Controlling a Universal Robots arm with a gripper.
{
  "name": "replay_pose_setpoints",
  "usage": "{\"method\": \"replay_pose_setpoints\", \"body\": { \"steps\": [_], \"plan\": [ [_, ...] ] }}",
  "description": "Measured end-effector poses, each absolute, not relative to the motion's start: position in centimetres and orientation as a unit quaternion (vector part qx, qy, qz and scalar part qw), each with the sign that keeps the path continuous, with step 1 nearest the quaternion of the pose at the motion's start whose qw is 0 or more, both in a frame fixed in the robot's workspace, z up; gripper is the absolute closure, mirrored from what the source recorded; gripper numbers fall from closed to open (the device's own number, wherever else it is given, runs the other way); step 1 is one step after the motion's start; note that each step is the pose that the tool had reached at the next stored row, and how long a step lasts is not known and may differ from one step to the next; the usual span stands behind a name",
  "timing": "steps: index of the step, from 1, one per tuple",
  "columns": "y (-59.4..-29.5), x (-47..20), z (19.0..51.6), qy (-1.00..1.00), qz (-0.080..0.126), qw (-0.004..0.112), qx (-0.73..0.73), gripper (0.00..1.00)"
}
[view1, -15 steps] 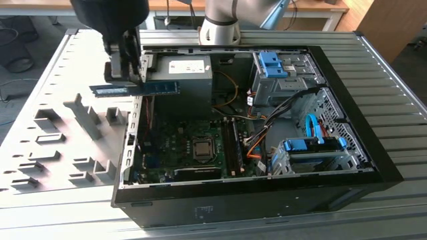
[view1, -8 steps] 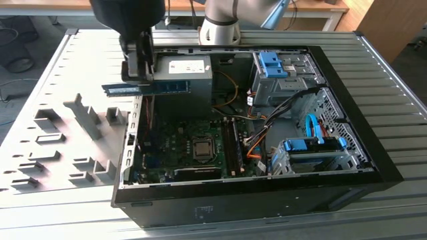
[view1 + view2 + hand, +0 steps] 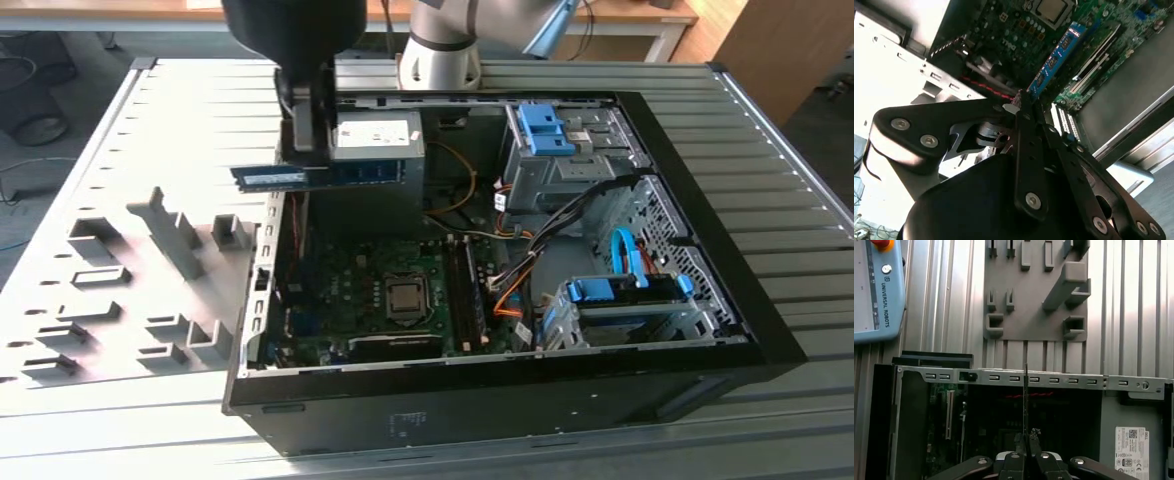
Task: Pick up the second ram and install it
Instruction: 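Pick up the second ram and move it above second insertion slot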
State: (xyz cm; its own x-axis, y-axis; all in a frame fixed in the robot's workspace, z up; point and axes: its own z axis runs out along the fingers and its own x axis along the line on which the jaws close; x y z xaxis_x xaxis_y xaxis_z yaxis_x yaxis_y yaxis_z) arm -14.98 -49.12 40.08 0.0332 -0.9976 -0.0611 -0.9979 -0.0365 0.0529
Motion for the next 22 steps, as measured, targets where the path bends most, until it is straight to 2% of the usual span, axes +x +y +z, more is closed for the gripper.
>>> {"method": "replay_pose_setpoints", "body": {
  "steps": [22],
  "plan": [
    [-48.9, -8.9, 39.6, 0.694, 0.043, 0.0, -0.719, 0.86]
  ]
}}
